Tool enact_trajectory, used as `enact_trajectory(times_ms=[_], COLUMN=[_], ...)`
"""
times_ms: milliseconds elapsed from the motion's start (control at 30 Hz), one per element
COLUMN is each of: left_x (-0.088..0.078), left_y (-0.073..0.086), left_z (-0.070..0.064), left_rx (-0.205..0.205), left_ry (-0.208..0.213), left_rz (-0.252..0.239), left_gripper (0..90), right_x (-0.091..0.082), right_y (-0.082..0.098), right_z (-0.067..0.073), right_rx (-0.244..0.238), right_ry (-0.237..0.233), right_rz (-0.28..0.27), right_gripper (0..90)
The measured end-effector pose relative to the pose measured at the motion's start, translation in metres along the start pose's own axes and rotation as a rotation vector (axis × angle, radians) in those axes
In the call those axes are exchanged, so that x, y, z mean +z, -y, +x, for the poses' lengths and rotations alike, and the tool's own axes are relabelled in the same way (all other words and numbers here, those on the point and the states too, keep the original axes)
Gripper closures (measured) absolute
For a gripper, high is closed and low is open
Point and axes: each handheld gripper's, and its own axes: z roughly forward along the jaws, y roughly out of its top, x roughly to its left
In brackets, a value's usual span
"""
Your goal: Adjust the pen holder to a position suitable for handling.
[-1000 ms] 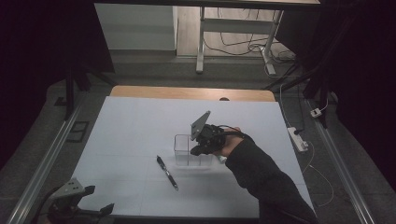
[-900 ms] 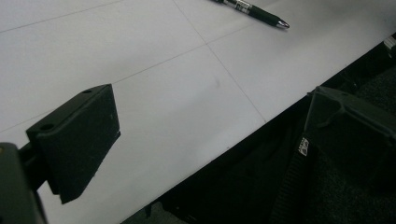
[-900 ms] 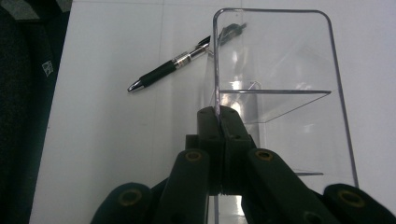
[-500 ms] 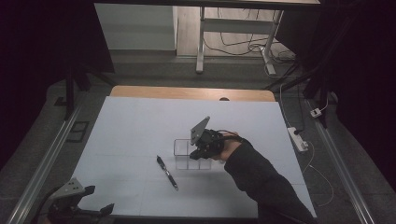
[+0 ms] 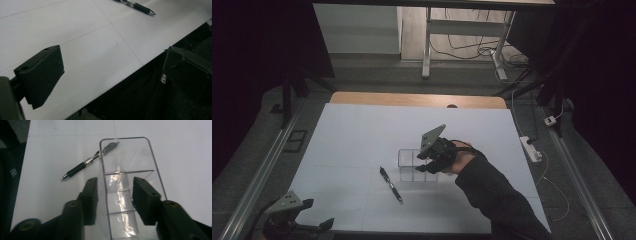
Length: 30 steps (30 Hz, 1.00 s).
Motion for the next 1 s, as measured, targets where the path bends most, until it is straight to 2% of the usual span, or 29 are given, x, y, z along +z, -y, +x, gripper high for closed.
enact_trajectory(times_ms=[233, 400, 633, 867, 1000], left_x=[0.000, 0.000, 0.000, 0.001, 0.000], left_y=[0.000, -0.001, -0.001, -0.001, -0.001], left_z=[0.000, 0.000, 0.001, 0.001, 0.001], left_rx=[-0.001, -0.002, -0.008, -0.008, -0.011], left_ry=[-0.001, -0.001, 0.002, 0.005, 0.007], left_rz=[0.000, 0.003, 0.002, 0.003, 0.001], left_gripper=[3.1, 3.0, 2.9, 2.9, 2.5], right_x=[-0.014, -0.021, -0.025, -0.024, -0.026], right_y=[0.009, 0.011, 0.013, 0.015, 0.017], right_z=[0.005, 0.011, 0.024, 0.036, 0.041], right_rx=[0.082, 0.128, 0.170, 0.197, 0.219], right_ry=[0.053, 0.069, 0.086, 0.101, 0.112], right_rz=[-0.049, -0.084, -0.100, -0.109, -0.111], right_gripper=[36.9, 26.1, 11.7, 2.4, 0.4])
